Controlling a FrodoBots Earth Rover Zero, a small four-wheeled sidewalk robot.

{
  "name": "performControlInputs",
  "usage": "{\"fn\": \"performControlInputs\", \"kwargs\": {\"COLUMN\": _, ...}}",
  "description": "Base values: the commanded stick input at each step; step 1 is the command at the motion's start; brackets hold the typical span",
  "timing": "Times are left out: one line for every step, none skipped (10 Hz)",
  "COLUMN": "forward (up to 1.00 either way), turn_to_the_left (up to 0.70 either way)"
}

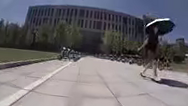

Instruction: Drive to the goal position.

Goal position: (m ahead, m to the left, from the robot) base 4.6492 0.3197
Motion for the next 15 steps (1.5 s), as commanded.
{"fn": "performControlInputs", "kwargs": {"forward": 0.7, "turn_to_the_left": 0.0}}
{"fn": "performControlInputs", "kwargs": {"forward": 0.7, "turn_to_the_left": 0.0}}
{"fn": "performControlInputs", "kwargs": {"forward": 0.7, "turn_to_the_left": 0.0}}
{"fn": "performControlInputs", "kwargs": {"forward": 0.7, "turn_to_the_left": 0.0}}
{"fn": "performControlInputs", "kwargs": {"forward": 0.7, "turn_to_the_left": 0.0}}
{"fn": "performControlInputs", "kwargs": {"forward": 0.7, "turn_to_the_left": 0.0}}
{"fn": "performControlInputs", "kwargs": {"forward": 0.7, "turn_to_the_left": 0.0}}
{"fn": "performControlInputs", "kwargs": {"forward": 0.7, "turn_to_the_left": 0.0}}
{"fn": "performControlInputs", "kwargs": {"forward": 0.7, "turn_to_the_left": 0.0}}
{"fn": "performControlInputs", "kwargs": {"forward": 0.7, "turn_to_the_left": 0.0}}
{"fn": "performControlInputs", "kwargs": {"forward": 0.7, "turn_to_the_left": 0.0}}
{"fn": "performControlInputs", "kwargs": {"forward": 0.7, "turn_to_the_left": 0.0}}
{"fn": "performControlInputs", "kwargs": {"forward": 0.7, "turn_to_the_left": 0.0}}
{"fn": "performControlInputs", "kwargs": {"forward": 0.7, "turn_to_the_left": 0.0}}
{"fn": "performControlInputs", "kwargs": {"forward": 0.7, "turn_to_the_left": 0.0}}
